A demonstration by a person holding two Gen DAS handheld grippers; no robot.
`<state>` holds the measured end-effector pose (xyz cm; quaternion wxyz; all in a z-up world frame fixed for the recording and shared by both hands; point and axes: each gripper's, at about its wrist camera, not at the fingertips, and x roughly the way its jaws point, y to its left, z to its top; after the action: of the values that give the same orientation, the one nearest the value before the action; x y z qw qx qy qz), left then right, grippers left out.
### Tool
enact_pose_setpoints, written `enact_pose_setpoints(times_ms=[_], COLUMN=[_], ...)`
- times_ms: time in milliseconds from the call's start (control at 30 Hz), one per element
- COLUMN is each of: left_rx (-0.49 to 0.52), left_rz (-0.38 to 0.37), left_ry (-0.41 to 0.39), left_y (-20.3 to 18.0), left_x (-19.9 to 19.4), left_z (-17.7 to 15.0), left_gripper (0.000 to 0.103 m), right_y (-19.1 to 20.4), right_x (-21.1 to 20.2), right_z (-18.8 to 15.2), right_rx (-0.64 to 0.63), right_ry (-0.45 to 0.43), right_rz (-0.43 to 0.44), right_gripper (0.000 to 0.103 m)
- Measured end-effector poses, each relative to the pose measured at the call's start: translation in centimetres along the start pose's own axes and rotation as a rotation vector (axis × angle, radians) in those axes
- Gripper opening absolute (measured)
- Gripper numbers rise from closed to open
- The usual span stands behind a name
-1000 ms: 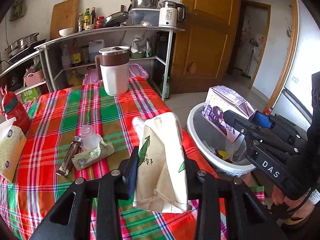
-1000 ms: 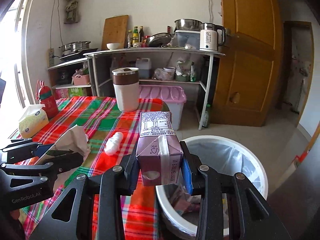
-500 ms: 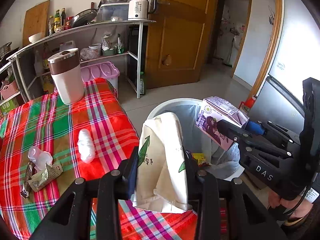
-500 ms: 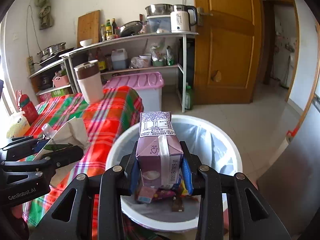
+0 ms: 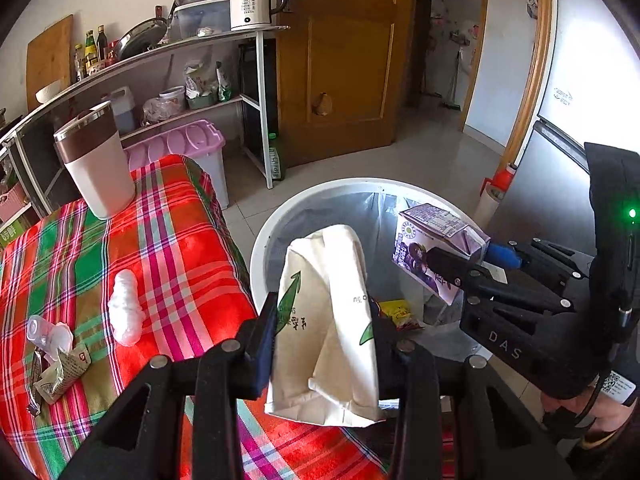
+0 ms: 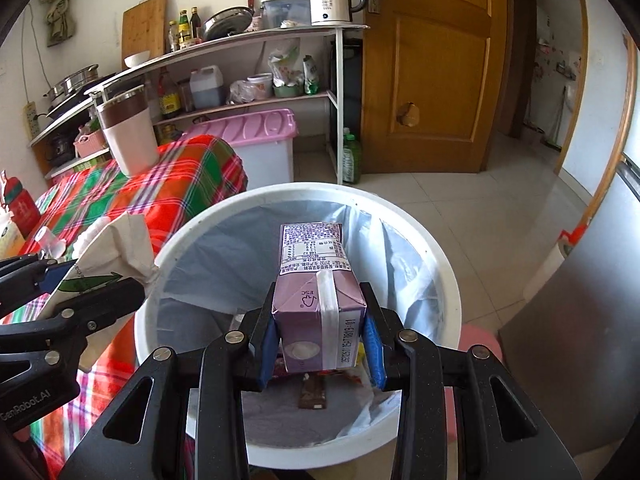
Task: Collect trash
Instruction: 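Open both tools to drop the paper bag and milk carton into the bin, then grasp the brown coffee stick packet with the left tool while the right tool grasps the clear plastic bag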
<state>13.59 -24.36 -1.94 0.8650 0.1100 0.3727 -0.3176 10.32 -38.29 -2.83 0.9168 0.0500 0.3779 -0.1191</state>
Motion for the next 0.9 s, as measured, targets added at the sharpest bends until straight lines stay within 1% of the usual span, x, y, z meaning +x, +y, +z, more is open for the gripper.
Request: enact_pose_setpoints(times_ms=[100,200,267,367,400,500,600,700,900], left_rx=[0.006,0.001,-0.002,-0.006,-0.006,-0.013,-0.009,-0.023,-0.044], left_rz=[0.009,-0.004,-0.002,-0.011,-0.007,-0.008,0.011,0.000,0.026], left_ry=[-0.001,0.000,-0.004,-0.012,-0.016,-0.027,-0.049,-0.060,-0.083], left_y=[-0.2,-0.3,-0.3,-0.1,-0.1,0.1,0.2,0.6,1.8], left_x=[0.2,0.3,0.2,-0.1,-0.3,-0.8,-1.8,-2.5,-4.1], left_z=[0.1,0.1,0.2,0.2,0.2,0.2,0.0,-0.1,-0.7], left_gripper=[0.043,0.048,0.061,0.062,0.062,0.063,0.064,0.065,0.065], right_y=[-0.5,-0.5,-0.4,-0.4,-0.4,-0.3,0.0,0.2,1.3], right_x=[0.4,0.7,0.7,0.6,0.4,0.0,-0.6,-1.2,-2.2], right_z=[-0.1,-0.1,-0.1,-0.2,-0.2,-0.2,-0.3,-0.2,-0.3], right_rx=[0.001,-0.001,-0.005,-0.004,-0.003,-0.001,-0.001,0.002,0.001], right_ry=[0.012,0.024,0.024,0.024,0.019,0.013,0.000,-0.011,-0.027], right_rz=[-0.010,-0.023,-0.034,-0.027,-0.029,-0.027,-0.026,-0.021,0.001], right_gripper=[0.037,0.037,0.039,0.049,0.051,0.051,0.051,0.051,0.051])
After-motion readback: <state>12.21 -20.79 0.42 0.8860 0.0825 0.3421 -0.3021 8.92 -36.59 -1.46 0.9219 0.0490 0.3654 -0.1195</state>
